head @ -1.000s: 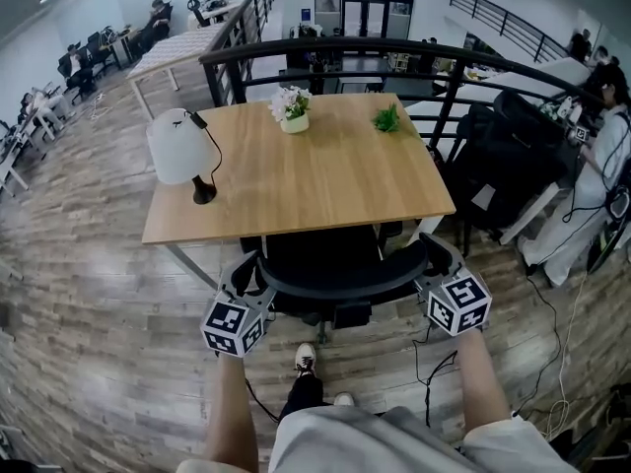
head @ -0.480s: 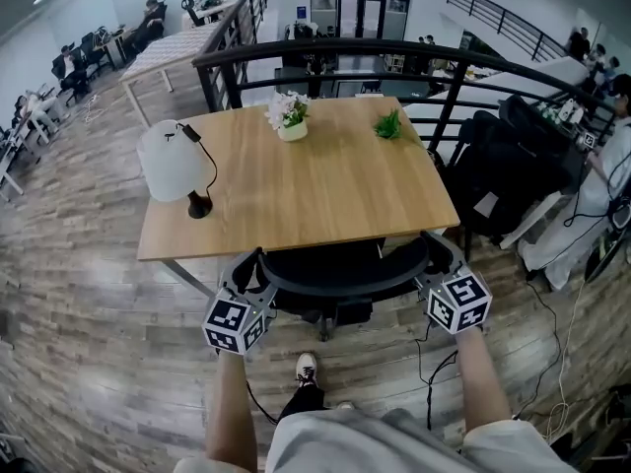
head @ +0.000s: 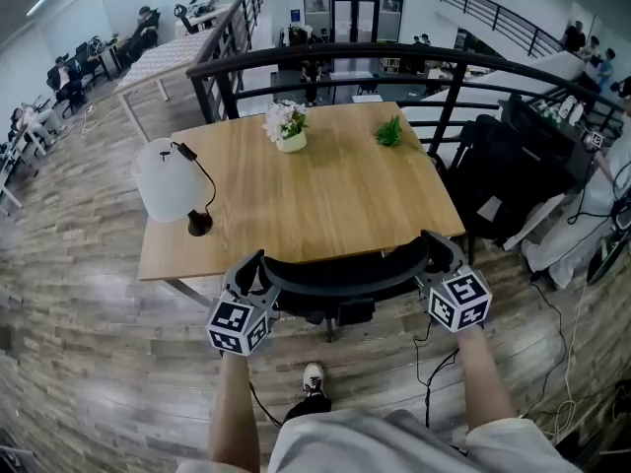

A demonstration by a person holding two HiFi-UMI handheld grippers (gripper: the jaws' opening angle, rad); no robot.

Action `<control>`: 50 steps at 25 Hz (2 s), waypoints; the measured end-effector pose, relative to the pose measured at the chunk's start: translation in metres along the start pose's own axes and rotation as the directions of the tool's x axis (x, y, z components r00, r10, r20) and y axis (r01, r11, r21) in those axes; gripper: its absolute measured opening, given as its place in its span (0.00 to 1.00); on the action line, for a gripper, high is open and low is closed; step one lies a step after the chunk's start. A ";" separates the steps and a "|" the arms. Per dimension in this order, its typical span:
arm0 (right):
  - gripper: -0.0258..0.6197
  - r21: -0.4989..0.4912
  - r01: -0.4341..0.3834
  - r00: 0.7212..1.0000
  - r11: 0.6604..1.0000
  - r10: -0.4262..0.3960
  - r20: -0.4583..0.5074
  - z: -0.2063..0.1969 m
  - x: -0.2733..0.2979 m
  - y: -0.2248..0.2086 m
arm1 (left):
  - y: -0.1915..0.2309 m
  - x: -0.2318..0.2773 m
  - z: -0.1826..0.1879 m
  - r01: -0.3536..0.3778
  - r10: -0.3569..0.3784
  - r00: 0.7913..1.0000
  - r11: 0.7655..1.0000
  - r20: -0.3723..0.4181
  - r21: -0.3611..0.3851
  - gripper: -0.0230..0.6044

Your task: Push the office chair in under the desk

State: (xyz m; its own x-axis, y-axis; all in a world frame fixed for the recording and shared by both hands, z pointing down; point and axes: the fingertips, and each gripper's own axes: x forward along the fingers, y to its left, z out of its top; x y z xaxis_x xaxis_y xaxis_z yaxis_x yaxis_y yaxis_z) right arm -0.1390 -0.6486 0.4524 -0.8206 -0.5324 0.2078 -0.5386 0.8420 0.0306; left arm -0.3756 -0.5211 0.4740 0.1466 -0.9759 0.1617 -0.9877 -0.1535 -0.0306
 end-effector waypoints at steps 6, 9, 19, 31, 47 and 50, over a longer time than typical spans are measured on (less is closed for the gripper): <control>0.46 0.009 0.003 1.000 1.000 -0.003 0.013 0.002 0.015 -0.005 | 0.014 0.013 0.001 0.006 -0.006 1.000 1.000 0.001 0.005 0.51; 0.46 0.010 0.005 1.000 1.000 -0.006 0.015 0.004 0.021 -0.007 | 0.019 0.018 0.003 0.010 -0.010 1.000 1.000 0.000 0.005 0.51; 0.46 0.005 0.016 1.000 1.000 -0.016 0.009 0.007 0.039 -0.010 | 0.036 0.030 0.003 0.023 -0.023 1.000 1.000 -0.001 0.006 0.51; 0.47 0.002 0.051 0.998 0.999 -0.051 0.020 0.012 0.057 -0.025 | 0.044 0.046 0.006 0.016 -0.016 1.000 1.000 -0.002 -0.007 0.51; 0.47 -0.008 0.022 0.999 1.000 -0.022 0.027 0.011 0.057 -0.032 | 0.040 0.051 0.006 0.008 -0.008 1.000 1.000 -0.008 -0.022 0.52; 0.47 0.006 0.025 1.000 1.000 -0.025 -0.002 0.010 0.050 -0.032 | 0.038 0.049 0.008 0.021 -0.021 1.000 0.999 0.003 -0.035 0.53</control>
State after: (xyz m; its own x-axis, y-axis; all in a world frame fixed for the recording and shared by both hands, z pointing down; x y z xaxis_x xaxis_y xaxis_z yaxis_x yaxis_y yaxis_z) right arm -0.1650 -0.7030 0.4522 -0.8067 -0.5530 0.2087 -0.5599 0.8280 0.0298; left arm -0.4050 -0.5765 0.4725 0.1673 -0.9730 0.1590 -0.9857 -0.1682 0.0078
